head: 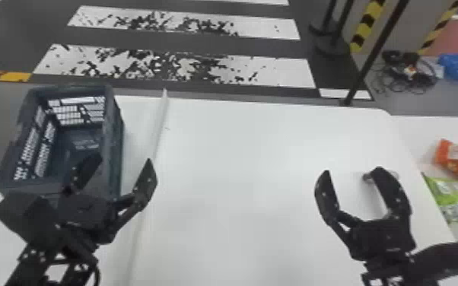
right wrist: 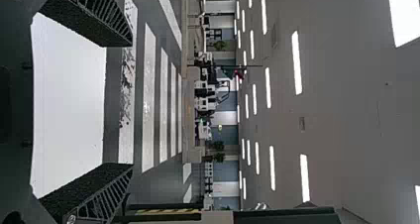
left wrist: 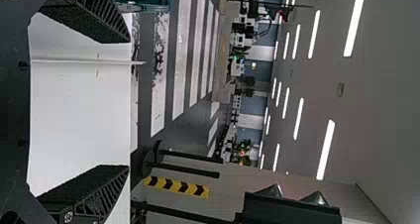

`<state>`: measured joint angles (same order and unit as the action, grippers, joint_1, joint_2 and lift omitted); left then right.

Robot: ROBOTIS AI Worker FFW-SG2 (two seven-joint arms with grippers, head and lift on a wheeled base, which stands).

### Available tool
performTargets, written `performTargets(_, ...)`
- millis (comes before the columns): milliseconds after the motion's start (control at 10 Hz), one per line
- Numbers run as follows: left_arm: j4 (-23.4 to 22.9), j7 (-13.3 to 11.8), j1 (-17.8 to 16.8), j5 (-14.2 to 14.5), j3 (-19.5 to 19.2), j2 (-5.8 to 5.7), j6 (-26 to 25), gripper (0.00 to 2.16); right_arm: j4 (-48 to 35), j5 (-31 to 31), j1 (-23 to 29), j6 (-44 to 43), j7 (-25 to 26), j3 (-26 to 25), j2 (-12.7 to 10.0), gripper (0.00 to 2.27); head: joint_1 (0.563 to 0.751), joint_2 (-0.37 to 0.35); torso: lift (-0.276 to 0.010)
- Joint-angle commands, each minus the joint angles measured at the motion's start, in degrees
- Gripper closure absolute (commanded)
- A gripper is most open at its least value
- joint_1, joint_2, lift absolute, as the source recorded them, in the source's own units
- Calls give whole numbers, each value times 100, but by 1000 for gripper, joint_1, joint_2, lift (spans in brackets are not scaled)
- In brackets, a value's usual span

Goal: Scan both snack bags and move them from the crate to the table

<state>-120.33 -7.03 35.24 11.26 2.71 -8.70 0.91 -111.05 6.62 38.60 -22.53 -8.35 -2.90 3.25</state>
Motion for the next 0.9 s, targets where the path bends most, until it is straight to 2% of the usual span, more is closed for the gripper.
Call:
performTargets(0,1,0,0,-1,1,0,0,87,5,-3,7,-1,0,0,0,66,695,-77,-88)
performTargets(800,28,9,35,-1,-25,9,18,87,-39,-29,-2,87,0,96,0,66,695,-59,-88)
